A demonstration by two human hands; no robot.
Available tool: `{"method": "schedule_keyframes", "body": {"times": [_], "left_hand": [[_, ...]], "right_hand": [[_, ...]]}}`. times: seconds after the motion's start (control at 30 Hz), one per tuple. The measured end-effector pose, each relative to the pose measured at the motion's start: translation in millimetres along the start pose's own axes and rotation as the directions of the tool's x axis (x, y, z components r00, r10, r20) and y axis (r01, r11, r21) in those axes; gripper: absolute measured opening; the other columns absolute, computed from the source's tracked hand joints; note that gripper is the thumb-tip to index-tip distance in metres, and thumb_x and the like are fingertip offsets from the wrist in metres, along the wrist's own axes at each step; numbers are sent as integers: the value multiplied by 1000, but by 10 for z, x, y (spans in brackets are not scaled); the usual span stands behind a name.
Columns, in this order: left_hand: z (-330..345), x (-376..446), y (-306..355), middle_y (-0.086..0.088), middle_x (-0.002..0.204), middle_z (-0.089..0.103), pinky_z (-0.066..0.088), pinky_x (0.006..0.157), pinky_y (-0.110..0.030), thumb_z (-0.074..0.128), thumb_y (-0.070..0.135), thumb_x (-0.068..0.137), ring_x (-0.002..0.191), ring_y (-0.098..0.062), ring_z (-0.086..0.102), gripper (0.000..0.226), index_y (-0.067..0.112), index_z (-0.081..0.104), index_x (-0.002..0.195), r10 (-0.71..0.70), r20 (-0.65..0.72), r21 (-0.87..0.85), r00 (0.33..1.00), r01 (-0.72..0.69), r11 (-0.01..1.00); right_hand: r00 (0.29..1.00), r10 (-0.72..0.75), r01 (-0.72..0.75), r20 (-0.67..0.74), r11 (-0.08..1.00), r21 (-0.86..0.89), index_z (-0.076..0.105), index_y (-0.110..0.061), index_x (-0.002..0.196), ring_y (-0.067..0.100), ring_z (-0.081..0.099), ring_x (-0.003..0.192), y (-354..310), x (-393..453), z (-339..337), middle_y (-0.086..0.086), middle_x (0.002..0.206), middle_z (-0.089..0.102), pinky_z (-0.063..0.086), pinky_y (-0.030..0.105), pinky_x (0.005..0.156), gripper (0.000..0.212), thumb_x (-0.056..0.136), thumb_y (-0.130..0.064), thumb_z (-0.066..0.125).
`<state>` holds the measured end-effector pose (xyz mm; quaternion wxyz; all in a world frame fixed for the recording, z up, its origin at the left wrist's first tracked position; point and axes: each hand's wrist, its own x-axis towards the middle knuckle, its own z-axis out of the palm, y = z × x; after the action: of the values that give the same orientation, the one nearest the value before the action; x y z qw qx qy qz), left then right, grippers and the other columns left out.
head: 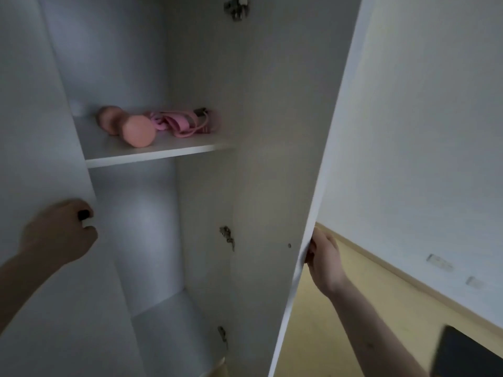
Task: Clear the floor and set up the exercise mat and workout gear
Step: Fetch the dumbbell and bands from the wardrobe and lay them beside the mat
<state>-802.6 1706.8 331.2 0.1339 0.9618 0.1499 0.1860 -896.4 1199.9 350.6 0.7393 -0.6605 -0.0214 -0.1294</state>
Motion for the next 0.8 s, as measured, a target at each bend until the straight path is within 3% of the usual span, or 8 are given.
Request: {"method": "schedule_keyframes", "body": {"times": [0.13,0.27,0.37,0.47,0.53,0.6,0.7,0.8], "left_hand": [[25,104,-46,-5,85,57,57,78,-48,69,25,67,79,-34,59,26,27,60,91,26,33,90,999,-29,996],[-532,-365,614,-10,100,63,54,79,-39,71,28,74,92,-36,63,22,20,62,92,-1,79,222,997,-17,975],[-657,-505,810,-9,119,64,51,84,-37,68,39,79,112,-33,62,35,18,61,106,-14,103,382,995,-27,924],[-675,-506,846,-5,128,61,51,89,-35,65,46,80,120,-28,59,47,19,57,118,3,135,471,991,-67,880],[-689,-517,869,-3,129,61,50,89,-33,64,49,80,119,-26,60,54,21,55,125,17,142,556,990,-94,826],[-703,-522,919,-1,124,63,51,88,-31,62,50,79,116,-23,62,53,22,56,124,46,136,620,990,-121,775],[-789,-462,1070,1,119,63,49,88,-32,59,49,81,113,-22,61,46,24,58,119,105,99,652,990,-144,745],[-925,-391,1300,-2,124,60,47,86,-34,55,51,85,115,-25,59,47,23,53,123,168,82,607,982,-182,774]], "right_hand": [[992,113,-113,49,994,-5,41,-10,62,23,12,62,-104,131,-283,12,64,24,12,33,55,28,89,-16,41],[989,137,-137,58,991,-2,68,-15,68,20,48,51,20,98,-363,5,60,56,39,21,49,50,101,-6,31],[949,19,-16,-316,1000,13,66,-18,93,24,62,66,257,-8,-329,-1,75,68,50,33,59,18,99,-25,51],[760,-194,201,-620,978,-61,56,-36,99,11,62,74,244,-286,-118,-7,102,69,53,36,74,14,96,-24,63],[758,-314,366,-572,930,-26,49,-32,98,2,52,57,131,-451,76,-17,82,66,44,21,57,33,98,-1,60],[819,-400,414,-411,909,-58,52,-29,98,8,44,51,70,-522,230,-10,62,55,37,25,50,43,94,14,58],[894,-438,408,-91,882,-236,59,-23,102,17,45,53,27,-331,460,1,60,47,39,25,55,34,88,7,67],[934,-322,353,152,892,-283,59,-39,107,13,54,53,-64,-35,790,-2,75,60,45,22,55,39,87,-9,74]]}}
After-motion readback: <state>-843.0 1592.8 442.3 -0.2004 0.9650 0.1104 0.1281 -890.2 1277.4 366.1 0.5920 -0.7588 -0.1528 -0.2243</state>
